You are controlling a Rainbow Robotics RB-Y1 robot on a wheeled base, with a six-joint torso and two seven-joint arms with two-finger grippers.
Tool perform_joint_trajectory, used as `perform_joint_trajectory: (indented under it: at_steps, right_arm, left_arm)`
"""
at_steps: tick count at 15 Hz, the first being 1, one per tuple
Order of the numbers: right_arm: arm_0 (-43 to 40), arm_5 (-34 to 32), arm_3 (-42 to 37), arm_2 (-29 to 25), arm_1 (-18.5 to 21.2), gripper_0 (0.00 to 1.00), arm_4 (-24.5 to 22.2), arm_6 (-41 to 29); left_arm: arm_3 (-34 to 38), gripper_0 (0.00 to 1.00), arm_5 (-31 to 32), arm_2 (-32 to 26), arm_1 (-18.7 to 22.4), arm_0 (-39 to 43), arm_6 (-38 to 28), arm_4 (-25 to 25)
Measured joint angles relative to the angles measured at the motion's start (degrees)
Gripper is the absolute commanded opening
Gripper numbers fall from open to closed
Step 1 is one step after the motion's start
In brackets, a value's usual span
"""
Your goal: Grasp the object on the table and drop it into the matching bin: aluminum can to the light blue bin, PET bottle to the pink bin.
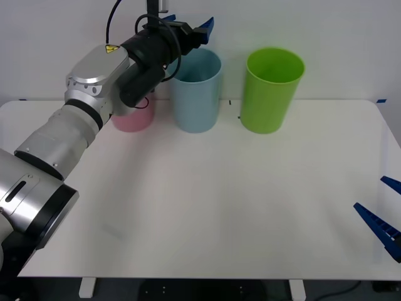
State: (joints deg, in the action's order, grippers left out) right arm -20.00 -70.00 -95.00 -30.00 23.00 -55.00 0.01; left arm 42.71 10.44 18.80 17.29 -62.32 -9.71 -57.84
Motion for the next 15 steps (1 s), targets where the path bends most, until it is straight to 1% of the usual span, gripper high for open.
perform_joint_trajectory:
  at_steps: [2,6,12,15]
  right_arm:
    - [0.0,0.0,0.0,0.0,0.0,1.0,0.0,0.0]
    - [0.0,0.0,0.0,0.0,0.0,1.0,0.0,-0.01]
    - [0.0,0.0,0.0,0.0,0.0,1.0,0.0,-0.01]
    - [0.0,0.0,0.0,0.0,0.0,1.0,0.0,-0.01]
  left_arm:
    - [0.02,1.0,0.91,0.01,0.65,0.33,0.22,1.02]
    - [1.59,1.0,6.09,0.01,3.72,2.54,1.11,4.52]
    - [13.57,1.0,6.42,0.02,7.94,11.9,1.79,7.35]
    - [20.48,1.0,6.42,0.02,11.06,17.47,2.19,9.27]
